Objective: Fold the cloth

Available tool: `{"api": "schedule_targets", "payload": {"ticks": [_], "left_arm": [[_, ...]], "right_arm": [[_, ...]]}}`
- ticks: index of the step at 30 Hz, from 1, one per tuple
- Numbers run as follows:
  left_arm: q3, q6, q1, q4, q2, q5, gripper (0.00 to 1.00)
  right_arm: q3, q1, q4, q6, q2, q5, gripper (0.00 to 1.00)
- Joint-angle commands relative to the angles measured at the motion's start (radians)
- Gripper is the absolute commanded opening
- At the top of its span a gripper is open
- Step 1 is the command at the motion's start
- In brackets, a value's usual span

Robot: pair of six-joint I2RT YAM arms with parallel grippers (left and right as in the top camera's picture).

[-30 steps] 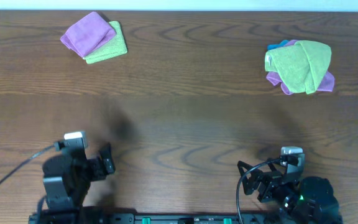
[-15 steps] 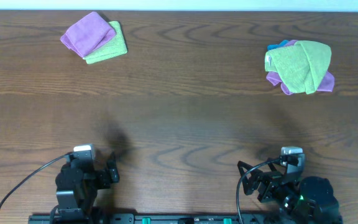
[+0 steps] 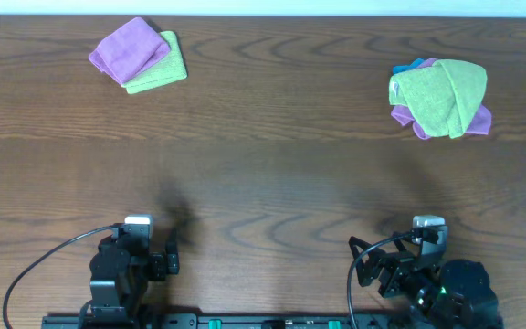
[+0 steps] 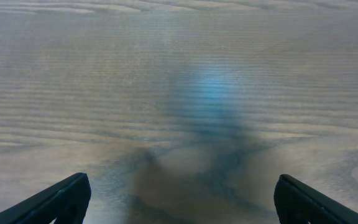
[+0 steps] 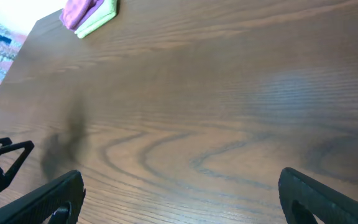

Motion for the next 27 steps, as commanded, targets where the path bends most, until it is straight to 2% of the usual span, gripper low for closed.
{"api": "schedule_targets", "payload": {"ticks": [1, 24, 27], "left_arm": [[-0.017, 0.063, -0.005, -0.008, -0.010, -0.022, 0.95], [-0.017, 0.062, -0.004, -0.008, -0.010, -0.021, 0.95], [-0.017, 0.062, -0.004, -0.008, -0.010, -0.021, 0.95]], "right_arm": [[0.002, -0.006, 0.000, 0.014, -0.005, 0.002, 0.99], [0.002, -0.006, 0.000, 0.014, -0.005, 0.002, 0.99], [0.001, -0.013, -0.013, -0.020, -0.005, 0.067, 0.99]]}}
